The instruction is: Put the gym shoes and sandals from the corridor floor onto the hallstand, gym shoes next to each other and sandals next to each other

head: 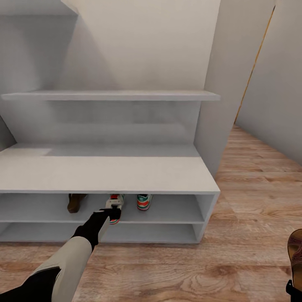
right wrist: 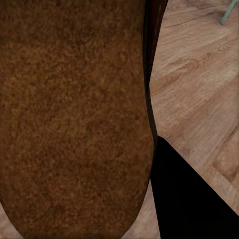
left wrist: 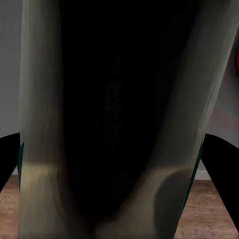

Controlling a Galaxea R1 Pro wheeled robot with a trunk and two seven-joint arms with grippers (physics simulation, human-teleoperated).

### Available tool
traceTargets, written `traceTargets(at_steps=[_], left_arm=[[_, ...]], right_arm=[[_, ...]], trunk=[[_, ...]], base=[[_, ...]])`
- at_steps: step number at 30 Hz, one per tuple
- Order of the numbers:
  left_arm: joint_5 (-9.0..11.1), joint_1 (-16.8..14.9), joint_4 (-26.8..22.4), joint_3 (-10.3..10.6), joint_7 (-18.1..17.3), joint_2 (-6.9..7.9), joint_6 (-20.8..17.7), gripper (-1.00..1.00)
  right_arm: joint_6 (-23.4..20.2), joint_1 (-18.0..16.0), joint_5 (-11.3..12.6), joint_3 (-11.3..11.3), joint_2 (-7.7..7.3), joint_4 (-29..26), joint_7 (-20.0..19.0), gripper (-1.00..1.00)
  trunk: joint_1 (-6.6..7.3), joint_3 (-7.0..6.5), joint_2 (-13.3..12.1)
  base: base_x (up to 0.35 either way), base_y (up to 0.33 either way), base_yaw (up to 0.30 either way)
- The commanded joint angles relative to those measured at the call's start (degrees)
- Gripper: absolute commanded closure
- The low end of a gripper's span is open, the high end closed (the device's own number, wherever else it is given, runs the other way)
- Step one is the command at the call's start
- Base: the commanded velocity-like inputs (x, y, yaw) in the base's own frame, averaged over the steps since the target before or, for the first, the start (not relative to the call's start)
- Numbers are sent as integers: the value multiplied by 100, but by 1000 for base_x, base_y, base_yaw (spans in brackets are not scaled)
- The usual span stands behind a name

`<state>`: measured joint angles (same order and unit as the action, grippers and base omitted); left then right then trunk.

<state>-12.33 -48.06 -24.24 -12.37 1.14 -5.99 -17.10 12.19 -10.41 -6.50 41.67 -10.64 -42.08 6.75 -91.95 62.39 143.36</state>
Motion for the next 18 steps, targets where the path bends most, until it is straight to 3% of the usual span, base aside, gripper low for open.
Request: traceTargets(at_steps=[1,11,18], left_arm=[[-59,-2,-11,-38,-9,-7,-26,100],[-59,0,-10,-43,-9,-7,-24,100],[-59,6,-10,-43,-9,0,-22,100]], right_arm=[[11,-5,-45,8,1,5,19,100],[11,-5,-45,8,0,3,19,100],[22,-5,-53,0,1,12,19,100]], trunk=[[1,5,2],[1,5,2],[1,5,2]], base=[[4,-2,0],[1,0,-132],[0,0,-38]])
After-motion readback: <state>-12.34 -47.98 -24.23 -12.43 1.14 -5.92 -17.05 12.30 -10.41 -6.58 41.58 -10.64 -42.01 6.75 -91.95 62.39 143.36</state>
